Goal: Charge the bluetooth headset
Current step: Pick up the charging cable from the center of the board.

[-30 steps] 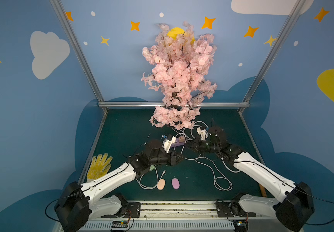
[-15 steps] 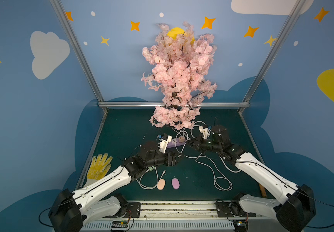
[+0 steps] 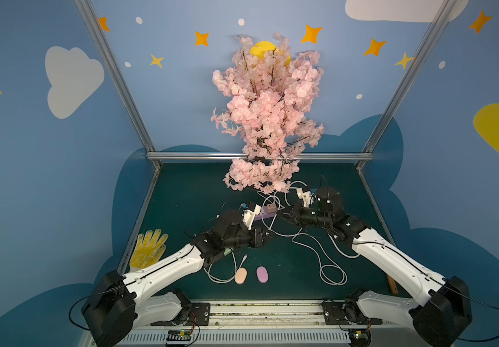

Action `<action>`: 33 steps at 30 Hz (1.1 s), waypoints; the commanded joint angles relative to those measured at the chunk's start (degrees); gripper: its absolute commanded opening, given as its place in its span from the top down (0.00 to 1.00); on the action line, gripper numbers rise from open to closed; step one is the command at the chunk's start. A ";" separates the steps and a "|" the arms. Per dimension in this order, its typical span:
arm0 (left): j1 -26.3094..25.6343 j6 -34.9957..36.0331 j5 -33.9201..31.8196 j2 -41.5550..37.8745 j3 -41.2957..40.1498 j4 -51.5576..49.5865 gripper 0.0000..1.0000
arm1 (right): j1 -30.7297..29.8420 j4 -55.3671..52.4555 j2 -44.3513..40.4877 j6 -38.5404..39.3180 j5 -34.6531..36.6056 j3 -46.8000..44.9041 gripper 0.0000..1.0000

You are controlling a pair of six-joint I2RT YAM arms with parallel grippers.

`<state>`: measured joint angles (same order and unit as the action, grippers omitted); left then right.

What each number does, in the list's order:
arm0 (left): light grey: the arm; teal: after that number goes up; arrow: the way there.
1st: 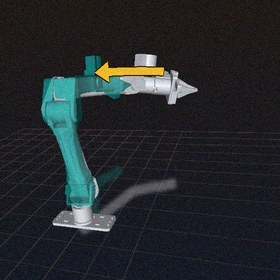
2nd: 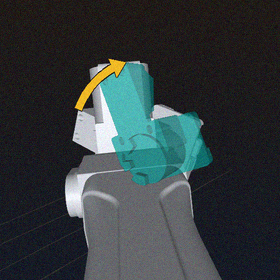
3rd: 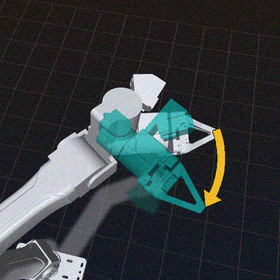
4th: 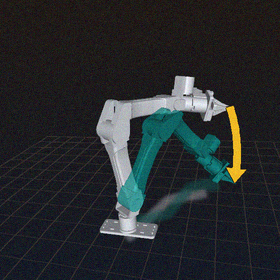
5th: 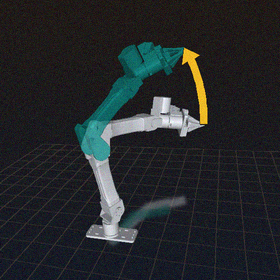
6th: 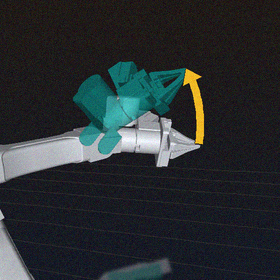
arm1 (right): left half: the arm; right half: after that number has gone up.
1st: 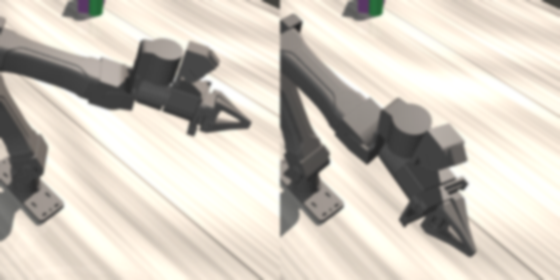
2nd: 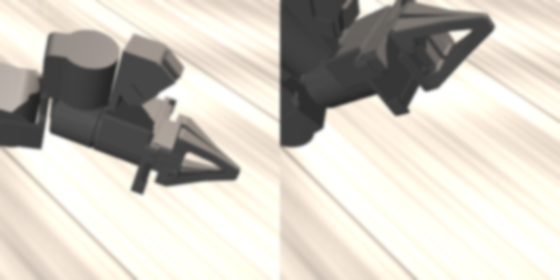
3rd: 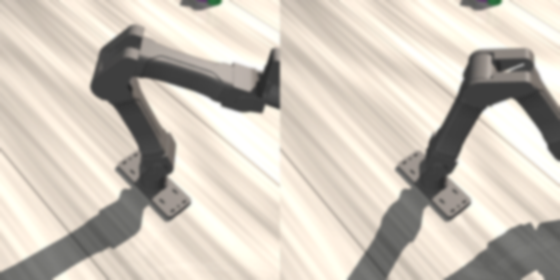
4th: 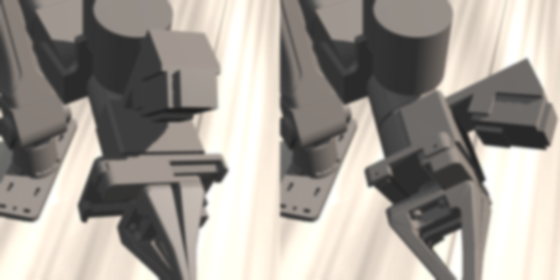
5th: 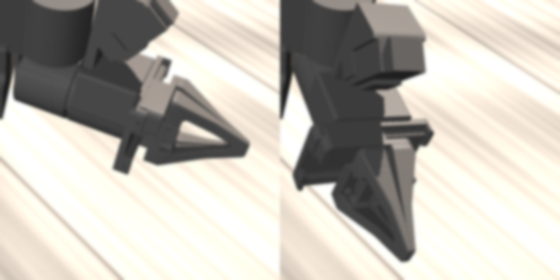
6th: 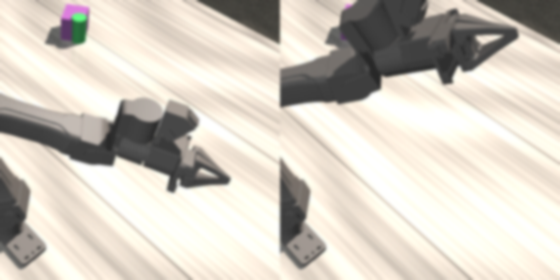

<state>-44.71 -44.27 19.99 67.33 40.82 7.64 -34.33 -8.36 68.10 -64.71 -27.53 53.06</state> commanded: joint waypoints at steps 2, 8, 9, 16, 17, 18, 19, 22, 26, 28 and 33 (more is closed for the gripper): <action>-0.11 0.94 -0.23 -1.77 1.40 -0.40 0.88 | 0.14 1.69 -1.28 -0.42 -0.33 -0.85 1.00; 0.27 4.29 -2.83 -3.16 3.23 -5.28 0.97 | 0.13 1.50 -0.89 1.04 -1.93 -0.85 1.00; 0.53 4.89 -2.76 -3.30 3.79 -6.18 0.96 | 0.14 1.40 -0.87 1.48 -2.17 -0.85 1.00; 6.14 8.50 4.06 -4.08 7.25 -12.03 0.97 | 0.14 -2.74 -3.20 11.68 -3.20 -0.45 0.60; 7.01 9.05 5.35 -3.96 7.86 -13.09 0.97 | 0.14 -4.56 -3.84 14.07 -2.87 0.11 0.57; 7.87 9.55 6.60 -3.78 8.57 -14.15 0.97 | 0.14 -7.06 -4.59 16.73 -2.43 0.89 0.54; 8.58 10.42 8.10 -3.57 9.12 -15.00 0.97 | 0.14 -9.28 -5.33 19.50 -2.06 1.64 0.53; 9.37 12.99 11.43 -2.16 11.71 -19.13 0.96 | 0.14 -12.42 -8.05 27.34 -1.85 3.57 0.53; 9.38 15.70 17.32 0.86 15.42 -24.27 0.97 | 0.14 -8.73 -12.12 37.79 -3.63 4.10 0.56; 9.31 16.17 20.82 2.13 16.51 -25.47 0.97 | 0.15 -7.61 -13.03 44.61 -6.39 5.17 0.72; 8.44 19.41 24.56 2.89 18.85 -30.20 0.97 | 0.22 -10.91 -8.71 54.59 -11.28 11.42 0.92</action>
<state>-35.75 -28.80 39.72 70.37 57.47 -17.65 -34.22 -17.80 56.99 -20.01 -35.00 61.19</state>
